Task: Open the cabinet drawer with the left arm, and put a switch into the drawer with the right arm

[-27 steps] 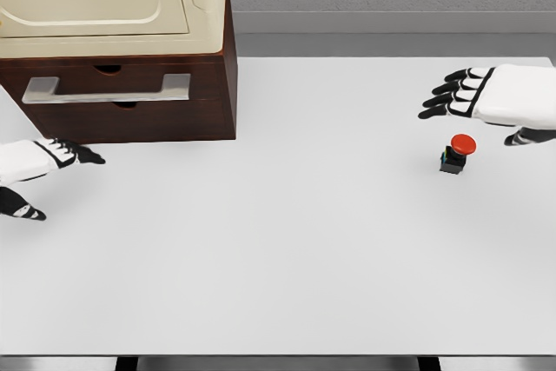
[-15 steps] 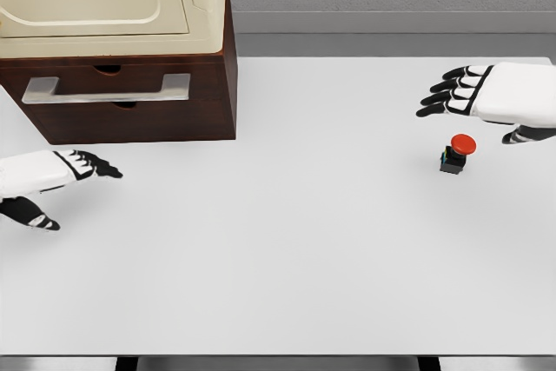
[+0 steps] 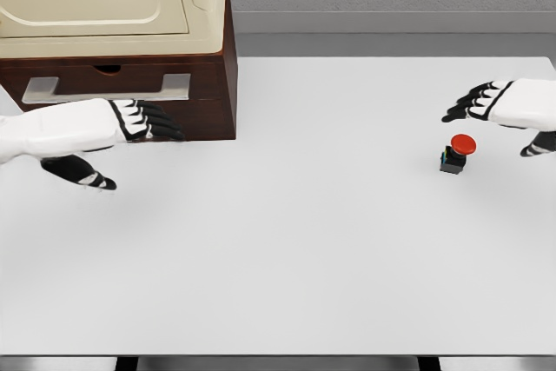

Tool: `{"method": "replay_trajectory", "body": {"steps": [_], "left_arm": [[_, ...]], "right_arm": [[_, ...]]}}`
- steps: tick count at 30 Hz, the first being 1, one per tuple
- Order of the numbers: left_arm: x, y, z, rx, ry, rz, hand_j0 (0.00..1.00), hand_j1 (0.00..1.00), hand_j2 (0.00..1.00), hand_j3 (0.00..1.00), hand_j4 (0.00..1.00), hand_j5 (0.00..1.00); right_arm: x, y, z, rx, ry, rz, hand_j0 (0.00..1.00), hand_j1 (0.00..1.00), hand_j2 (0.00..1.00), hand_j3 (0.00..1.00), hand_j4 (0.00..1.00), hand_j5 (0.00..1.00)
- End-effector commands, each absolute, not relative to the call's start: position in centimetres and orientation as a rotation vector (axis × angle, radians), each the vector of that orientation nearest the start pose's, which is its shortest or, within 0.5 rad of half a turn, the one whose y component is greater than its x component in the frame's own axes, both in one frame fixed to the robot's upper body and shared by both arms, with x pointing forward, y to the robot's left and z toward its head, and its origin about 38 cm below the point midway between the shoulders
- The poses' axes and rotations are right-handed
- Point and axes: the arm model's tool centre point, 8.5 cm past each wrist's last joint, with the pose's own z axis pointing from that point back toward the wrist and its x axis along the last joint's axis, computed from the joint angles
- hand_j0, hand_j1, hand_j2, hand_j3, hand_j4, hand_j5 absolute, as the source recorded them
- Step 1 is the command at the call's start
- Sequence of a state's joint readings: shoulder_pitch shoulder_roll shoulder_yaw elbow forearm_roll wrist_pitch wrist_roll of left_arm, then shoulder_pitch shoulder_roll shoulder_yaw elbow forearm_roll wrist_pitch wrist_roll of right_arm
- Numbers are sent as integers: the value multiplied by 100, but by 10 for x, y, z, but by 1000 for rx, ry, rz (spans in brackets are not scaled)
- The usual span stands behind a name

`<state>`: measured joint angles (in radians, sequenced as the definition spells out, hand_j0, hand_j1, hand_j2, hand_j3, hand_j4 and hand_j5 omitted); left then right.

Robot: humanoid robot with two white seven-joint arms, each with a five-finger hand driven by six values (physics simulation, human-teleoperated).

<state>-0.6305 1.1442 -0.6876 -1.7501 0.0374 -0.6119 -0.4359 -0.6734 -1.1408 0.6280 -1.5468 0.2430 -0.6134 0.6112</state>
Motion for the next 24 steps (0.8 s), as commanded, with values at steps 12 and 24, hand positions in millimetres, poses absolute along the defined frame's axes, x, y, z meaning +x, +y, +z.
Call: {"method": "replay_trajectory", "body": {"steps": [12, 24], "left_arm": [[359, 346, 291, 55, -1564, -1863, 100, 100, 100, 100, 100, 100], [387, 337, 298, 97, -1352, -1633, 100, 100, 100, 100, 100, 100]], "right_arm": [[424, -373, 236, -476, -1120, 2177, 100, 100, 100, 100, 100, 100], [427, -373, 221, -467, -1077, 2189, 100, 100, 100, 100, 100, 100]]}}
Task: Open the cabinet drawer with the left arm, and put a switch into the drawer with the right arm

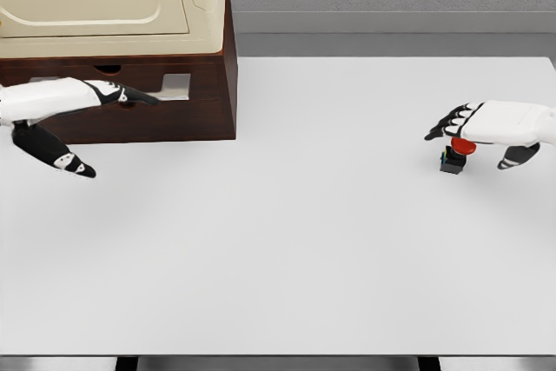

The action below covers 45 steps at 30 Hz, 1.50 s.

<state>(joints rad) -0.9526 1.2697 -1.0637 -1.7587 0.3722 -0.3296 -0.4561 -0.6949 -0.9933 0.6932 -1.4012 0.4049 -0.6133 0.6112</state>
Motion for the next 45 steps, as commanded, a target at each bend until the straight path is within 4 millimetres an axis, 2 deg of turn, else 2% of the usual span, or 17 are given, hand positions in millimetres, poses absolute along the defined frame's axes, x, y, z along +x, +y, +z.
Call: {"method": "replay_trajectory", "body": {"steps": [1, 5, 12, 23, 31, 36, 45], "left_arm": [[391, 340, 299, 135, -1343, -1597, 100, 100, 100, 100, 100, 100], [397, 348, 298, 221, -1261, -1566, 100, 100, 100, 100, 100, 100], [396, 349, 291, 208, -1233, -1571, 100, 100, 100, 100, 100, 100], [395, 350, 282, 221, -1202, -1590, 100, 100, 100, 100, 100, 100], [397, 356, 286, 253, -1189, -1570, 100, 100, 100, 100, 100, 100], [400, 359, 299, 282, -1209, -1560, 100, 100, 100, 100, 100, 100], [405, 364, 293, 282, -1191, -1526, 100, 100, 100, 100, 100, 100]], "right_arm": [[427, -371, 221, -465, -1081, 2190, 100, 100, 100, 100, 100, 100], [430, -378, 217, -462, -1067, 2167, 100, 100, 100, 100, 100, 100], [437, -379, 204, -463, -1036, 2156, 100, 100, 100, 100, 100, 100], [441, -371, 197, -461, -1027, 2174, 100, 100, 100, 100, 100, 100], [442, -367, 197, -458, -1033, 2179, 100, 100, 100, 100, 100, 100], [441, -367, 196, -454, -1030, 2182, 100, 100, 100, 100, 100, 100], [442, -366, 196, -452, -1030, 2185, 100, 100, 100, 100, 100, 100]]}}
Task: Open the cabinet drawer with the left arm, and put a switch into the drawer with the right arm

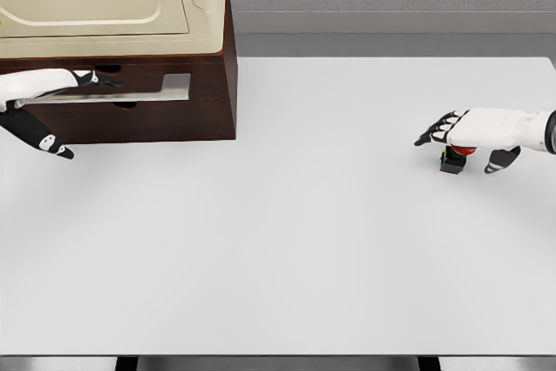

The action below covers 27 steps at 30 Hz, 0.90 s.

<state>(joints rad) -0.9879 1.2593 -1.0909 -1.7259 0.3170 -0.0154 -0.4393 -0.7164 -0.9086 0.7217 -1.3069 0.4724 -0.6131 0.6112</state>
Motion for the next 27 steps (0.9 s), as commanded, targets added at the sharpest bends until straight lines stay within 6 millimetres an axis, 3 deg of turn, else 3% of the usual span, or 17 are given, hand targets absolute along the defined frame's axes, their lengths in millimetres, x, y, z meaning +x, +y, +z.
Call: {"method": "replay_trajectory", "body": {"steps": [1, 15, 27], "left_arm": [[405, 365, 293, 287, -1191, -1526, 100, 100, 100, 100, 100, 100], [399, 360, 276, 234, -1161, -1552, 100, 100, 100, 100, 100, 100], [388, 358, 277, 147, -1139, -1628, 100, 100, 100, 100, 100, 100]], "right_arm": [[442, -366, 197, -454, -1031, 2185, 100, 100, 100, 100, 100, 100], [442, -365, 196, -450, -1028, 2190, 100, 100, 100, 100, 100, 100], [441, -364, 196, -450, -1028, 2193, 100, 100, 100, 100, 100, 100]]}}
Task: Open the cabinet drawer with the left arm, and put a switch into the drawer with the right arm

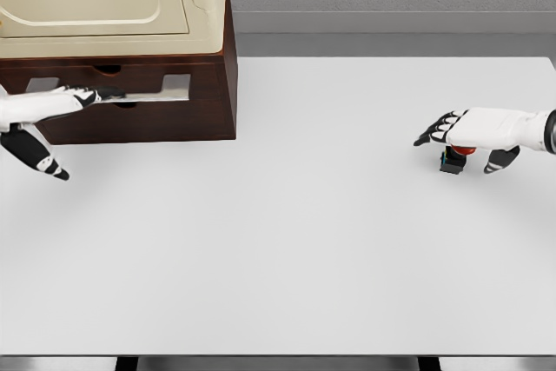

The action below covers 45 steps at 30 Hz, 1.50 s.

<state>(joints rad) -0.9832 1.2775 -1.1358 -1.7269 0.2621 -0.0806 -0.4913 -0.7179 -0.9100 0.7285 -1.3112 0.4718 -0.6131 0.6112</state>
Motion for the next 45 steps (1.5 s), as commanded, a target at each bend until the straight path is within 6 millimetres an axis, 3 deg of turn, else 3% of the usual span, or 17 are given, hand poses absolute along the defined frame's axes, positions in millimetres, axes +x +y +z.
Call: {"method": "replay_trajectory", "body": {"steps": [1, 36, 40, 45], "left_arm": [[386, 359, 277, 141, -1138, -1638, 100, 100, 100, 100, 100, 100], [345, 383, 278, 26, -1138, -1788, 100, 100, 100, 100, 100, 100], [343, 387, 291, 5, -1181, -1754, 100, 100, 100, 100, 100, 100], [356, 386, 342, 34, -1336, -1641, 100, 100, 100, 100, 100, 100]], "right_arm": [[441, -364, 196, -449, -1028, 2193, 100, 100, 100, 100, 100, 100], [441, -366, 196, -451, -1026, 2192, 100, 100, 100, 100, 100, 100], [441, -366, 197, -452, -1027, 2191, 100, 100, 100, 100, 100, 100], [441, -366, 196, -451, -1026, 2192, 100, 100, 100, 100, 100, 100]]}}
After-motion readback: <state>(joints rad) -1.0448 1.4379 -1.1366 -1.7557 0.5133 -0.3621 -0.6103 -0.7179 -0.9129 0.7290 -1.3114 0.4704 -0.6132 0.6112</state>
